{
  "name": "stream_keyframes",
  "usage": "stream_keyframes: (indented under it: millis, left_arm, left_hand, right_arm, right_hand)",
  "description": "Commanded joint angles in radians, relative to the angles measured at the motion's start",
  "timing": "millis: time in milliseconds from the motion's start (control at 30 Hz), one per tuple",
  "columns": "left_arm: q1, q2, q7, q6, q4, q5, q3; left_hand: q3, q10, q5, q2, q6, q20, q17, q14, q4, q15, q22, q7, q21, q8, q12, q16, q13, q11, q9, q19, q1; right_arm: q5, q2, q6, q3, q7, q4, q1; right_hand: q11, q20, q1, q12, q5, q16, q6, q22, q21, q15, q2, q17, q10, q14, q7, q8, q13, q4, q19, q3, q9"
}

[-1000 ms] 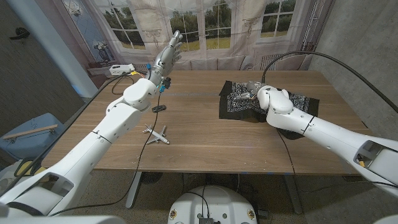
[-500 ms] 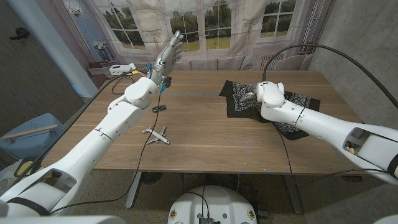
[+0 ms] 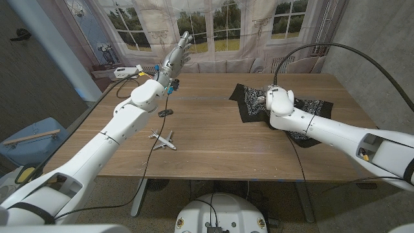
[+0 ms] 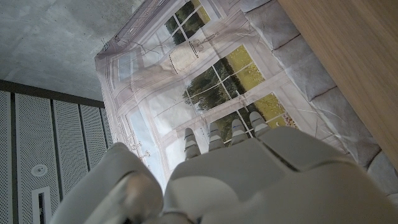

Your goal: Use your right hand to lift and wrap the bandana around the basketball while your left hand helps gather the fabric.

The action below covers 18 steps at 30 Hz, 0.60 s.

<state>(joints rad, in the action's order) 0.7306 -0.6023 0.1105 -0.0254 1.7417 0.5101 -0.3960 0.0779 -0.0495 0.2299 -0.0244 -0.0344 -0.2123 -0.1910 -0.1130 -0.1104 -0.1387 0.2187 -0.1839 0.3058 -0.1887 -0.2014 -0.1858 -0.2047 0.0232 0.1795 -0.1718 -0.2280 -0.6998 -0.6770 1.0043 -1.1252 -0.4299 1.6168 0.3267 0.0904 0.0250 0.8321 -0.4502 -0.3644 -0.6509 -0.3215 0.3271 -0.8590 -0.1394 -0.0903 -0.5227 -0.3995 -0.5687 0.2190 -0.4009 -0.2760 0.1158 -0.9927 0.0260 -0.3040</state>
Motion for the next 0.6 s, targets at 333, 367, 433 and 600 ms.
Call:
stream_keyframes:
  millis: [333, 367, 433, 600]
  left_arm:
    - [0.001, 0.005, -0.009, -0.014, -0.007, 0.005, -0.004]
    - [0.002, 0.005, -0.008, -0.016, -0.006, 0.004, -0.004]
    - [0.006, 0.005, -0.007, -0.020, -0.004, 0.003, -0.003]
    - [0.023, 0.001, -0.005, -0.029, 0.004, 0.007, 0.002]
  left_hand:
    - [-0.004, -0.015, 0.008, 0.009, -0.007, -0.001, 0.000, -0.003, -0.005, 0.003, 0.001, -0.005, -0.006, -0.006, -0.007, -0.006, 0.000, 0.001, 0.001, -0.024, -0.001]
    - [-0.005, -0.015, 0.008, 0.009, -0.007, -0.001, 0.000, -0.004, -0.005, 0.002, 0.001, -0.005, -0.006, -0.006, -0.007, -0.006, 0.000, 0.000, 0.001, -0.024, -0.001]
    - [-0.005, -0.014, 0.008, 0.010, -0.007, -0.001, 0.000, -0.003, -0.005, 0.002, 0.001, -0.006, -0.007, -0.006, -0.008, -0.007, 0.000, 0.000, 0.001, -0.025, 0.000]
    - [-0.006, -0.015, 0.009, 0.010, -0.005, -0.001, 0.000, -0.004, -0.005, 0.002, 0.001, -0.008, -0.008, -0.005, -0.008, -0.007, 0.000, 0.001, 0.001, -0.026, 0.001]
  right_arm:
    - [0.303, -0.087, -0.519, 0.372, 0.562, 0.118, 0.295]
    - [0.323, -0.085, -0.553, 0.387, 0.572, 0.116, 0.301]
    - [0.347, -0.080, -0.614, 0.407, 0.591, 0.105, 0.306]
    - [0.405, -0.048, -0.737, 0.443, 0.618, 0.069, 0.306]
  right_hand:
    - [-0.033, 0.194, 0.470, -0.099, 0.102, -0.050, -0.148, 0.004, -0.144, 0.357, 0.267, -0.150, -0.168, -0.507, -0.013, -0.126, -0.082, 0.036, -0.167, 0.155, -0.076]
    - [-0.035, 0.194, 0.477, -0.101, 0.106, -0.048, -0.154, 0.003, -0.148, 0.358, 0.267, -0.154, -0.171, -0.509, -0.015, -0.131, -0.085, 0.037, -0.166, 0.160, -0.079]
    - [-0.036, 0.194, 0.495, -0.107, 0.115, -0.045, -0.155, -0.002, -0.154, 0.360, 0.268, -0.162, -0.180, -0.516, -0.018, -0.137, -0.092, 0.039, -0.163, 0.172, -0.084]
    - [-0.043, 0.195, 0.540, -0.112, 0.136, -0.039, -0.159, -0.011, -0.169, 0.363, 0.268, -0.181, -0.184, -0.533, -0.026, -0.150, -0.106, 0.046, -0.155, 0.199, -0.096]
